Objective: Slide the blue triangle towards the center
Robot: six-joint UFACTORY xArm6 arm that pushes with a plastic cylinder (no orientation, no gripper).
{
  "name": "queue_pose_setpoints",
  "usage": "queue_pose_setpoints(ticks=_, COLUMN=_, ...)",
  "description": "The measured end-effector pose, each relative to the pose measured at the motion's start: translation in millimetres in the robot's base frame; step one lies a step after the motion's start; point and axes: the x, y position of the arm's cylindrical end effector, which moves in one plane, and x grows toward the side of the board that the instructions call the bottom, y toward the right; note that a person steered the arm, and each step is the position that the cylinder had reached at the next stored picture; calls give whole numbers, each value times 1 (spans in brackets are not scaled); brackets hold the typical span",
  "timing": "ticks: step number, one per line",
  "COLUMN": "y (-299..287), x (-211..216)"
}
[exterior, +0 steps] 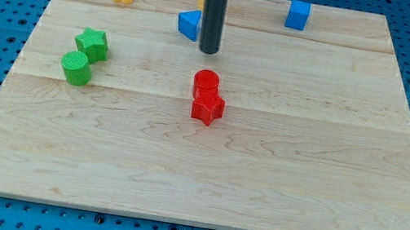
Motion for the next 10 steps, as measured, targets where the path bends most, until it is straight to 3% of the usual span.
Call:
queue_pose_setpoints(ticks=3, y=2, x=15)
queue_pose_setpoints(ticks=4, y=-39, x=-6)
queue_pose_setpoints(ticks=5, y=-76, x=-54)
queue_pose_setpoints(ticks=6, y=-62, x=-65)
queue_pose_setpoints(ticks=8, y=103, x=-30)
queue_pose_setpoints(ticks=9, y=155, x=-22)
queue_pose_setpoints(ticks=10, y=163, x=8)
